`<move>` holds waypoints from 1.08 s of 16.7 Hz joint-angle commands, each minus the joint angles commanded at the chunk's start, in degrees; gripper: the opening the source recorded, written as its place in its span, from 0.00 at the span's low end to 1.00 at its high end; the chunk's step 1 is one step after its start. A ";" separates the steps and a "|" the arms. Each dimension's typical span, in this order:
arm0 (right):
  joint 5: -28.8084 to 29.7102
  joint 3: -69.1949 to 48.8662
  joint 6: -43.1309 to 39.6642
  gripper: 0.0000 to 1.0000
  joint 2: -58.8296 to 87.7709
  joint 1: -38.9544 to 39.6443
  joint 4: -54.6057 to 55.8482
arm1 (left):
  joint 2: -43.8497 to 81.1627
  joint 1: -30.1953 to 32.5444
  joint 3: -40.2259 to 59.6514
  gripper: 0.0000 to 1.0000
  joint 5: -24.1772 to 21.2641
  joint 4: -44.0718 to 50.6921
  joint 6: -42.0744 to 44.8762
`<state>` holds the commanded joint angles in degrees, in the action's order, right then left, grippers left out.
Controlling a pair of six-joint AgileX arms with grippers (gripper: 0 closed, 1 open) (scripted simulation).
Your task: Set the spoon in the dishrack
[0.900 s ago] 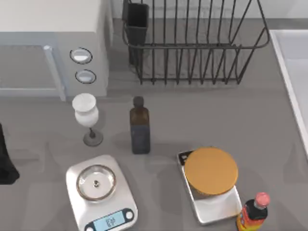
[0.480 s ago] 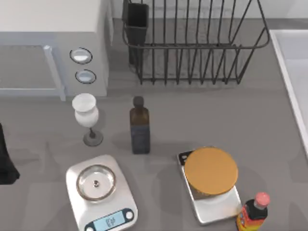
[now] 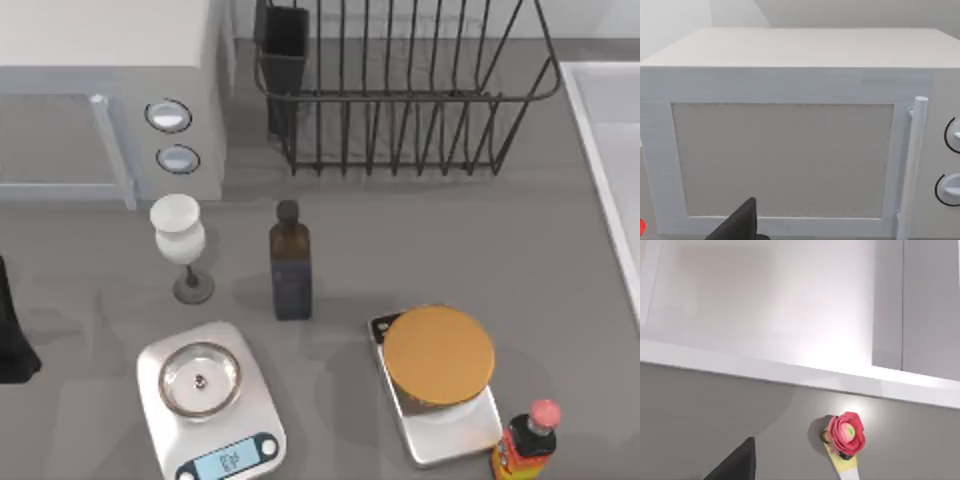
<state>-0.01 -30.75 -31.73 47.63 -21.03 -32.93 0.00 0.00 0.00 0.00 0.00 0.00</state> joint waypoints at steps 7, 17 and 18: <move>-0.10 -18.68 -19.35 1.00 28.83 -12.71 -20.15 | 0.00 0.00 0.00 1.00 0.00 0.00 0.00; -0.24 -24.81 -25.72 1.00 38.04 -16.67 -26.63 | 0.00 0.00 0.00 1.00 0.00 0.00 0.00; -0.24 -24.71 -25.71 1.00 38.14 -16.68 -26.48 | 0.00 0.00 0.00 1.00 0.00 0.00 0.00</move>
<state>-0.25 -55.46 -57.43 85.77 -37.72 -59.41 0.00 0.00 0.00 0.00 0.00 0.00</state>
